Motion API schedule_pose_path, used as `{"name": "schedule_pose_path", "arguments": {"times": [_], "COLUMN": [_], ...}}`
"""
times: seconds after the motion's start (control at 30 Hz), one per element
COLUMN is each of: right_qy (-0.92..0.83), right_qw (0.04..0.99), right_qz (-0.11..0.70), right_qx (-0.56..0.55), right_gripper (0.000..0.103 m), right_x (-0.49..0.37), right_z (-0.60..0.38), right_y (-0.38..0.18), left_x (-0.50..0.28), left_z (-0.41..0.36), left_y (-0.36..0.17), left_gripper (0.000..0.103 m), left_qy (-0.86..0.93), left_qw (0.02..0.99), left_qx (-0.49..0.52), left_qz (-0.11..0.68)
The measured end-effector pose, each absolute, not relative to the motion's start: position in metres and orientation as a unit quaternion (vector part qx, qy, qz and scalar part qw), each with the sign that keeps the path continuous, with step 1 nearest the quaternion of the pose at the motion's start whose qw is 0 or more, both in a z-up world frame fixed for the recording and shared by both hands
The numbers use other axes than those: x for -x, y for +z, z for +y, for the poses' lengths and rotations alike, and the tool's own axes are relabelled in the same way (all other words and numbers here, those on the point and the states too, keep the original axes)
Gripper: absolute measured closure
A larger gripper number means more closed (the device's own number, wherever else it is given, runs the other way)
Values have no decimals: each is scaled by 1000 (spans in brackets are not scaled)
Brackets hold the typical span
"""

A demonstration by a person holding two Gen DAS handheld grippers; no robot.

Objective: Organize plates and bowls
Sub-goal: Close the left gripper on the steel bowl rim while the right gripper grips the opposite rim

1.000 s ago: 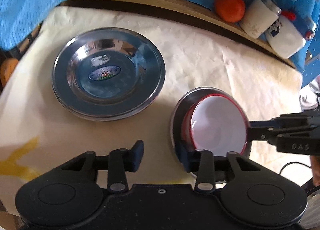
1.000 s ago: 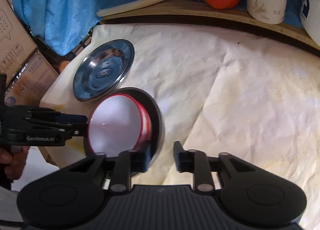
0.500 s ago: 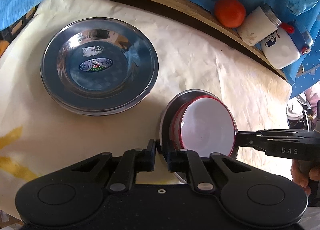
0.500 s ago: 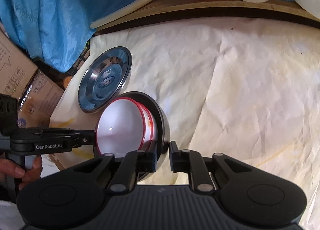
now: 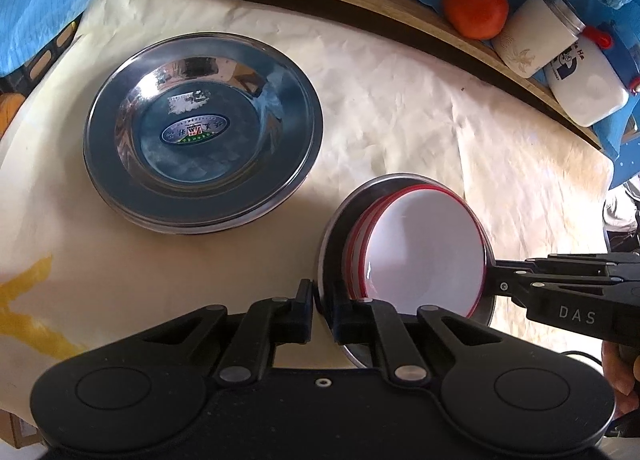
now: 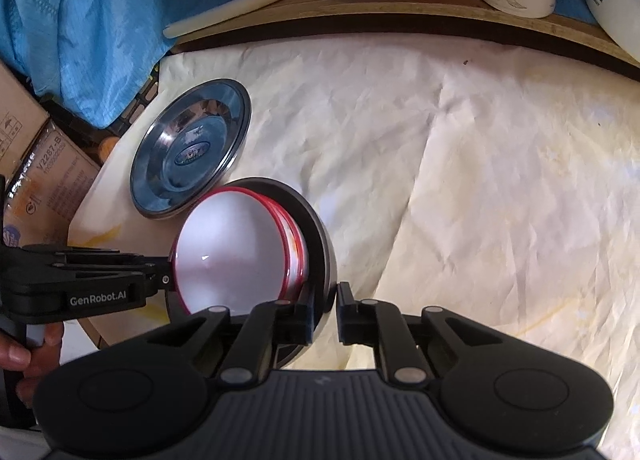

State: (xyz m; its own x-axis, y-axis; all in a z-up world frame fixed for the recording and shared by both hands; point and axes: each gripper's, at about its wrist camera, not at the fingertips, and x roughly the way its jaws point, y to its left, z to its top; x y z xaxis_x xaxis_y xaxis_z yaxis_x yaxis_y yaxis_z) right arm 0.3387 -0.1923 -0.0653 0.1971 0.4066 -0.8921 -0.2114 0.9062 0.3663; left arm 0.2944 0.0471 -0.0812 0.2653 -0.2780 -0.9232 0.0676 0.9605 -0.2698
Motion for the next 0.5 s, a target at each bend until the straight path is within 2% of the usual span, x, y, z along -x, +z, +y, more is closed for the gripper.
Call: {"name": "schedule_pose_path", "arguments": {"times": [0.2,0.5], "right_qy": [184,184], "right_qw": [766,772], "right_qz": [609,599], "right_qx": [-97,-103], "right_gripper": [94,94], "right_x": [-340,-346], "right_z": [-198,-195], "right_y": [-64,-46], "left_x": [-296,-299], "left_z": [46,51], "left_y": [-80,-61], "left_gripper": [95,95], "left_qy": [-108,-104], "left_qw": [777,791], "left_qx": [110,122], "left_qz": [611,590]}}
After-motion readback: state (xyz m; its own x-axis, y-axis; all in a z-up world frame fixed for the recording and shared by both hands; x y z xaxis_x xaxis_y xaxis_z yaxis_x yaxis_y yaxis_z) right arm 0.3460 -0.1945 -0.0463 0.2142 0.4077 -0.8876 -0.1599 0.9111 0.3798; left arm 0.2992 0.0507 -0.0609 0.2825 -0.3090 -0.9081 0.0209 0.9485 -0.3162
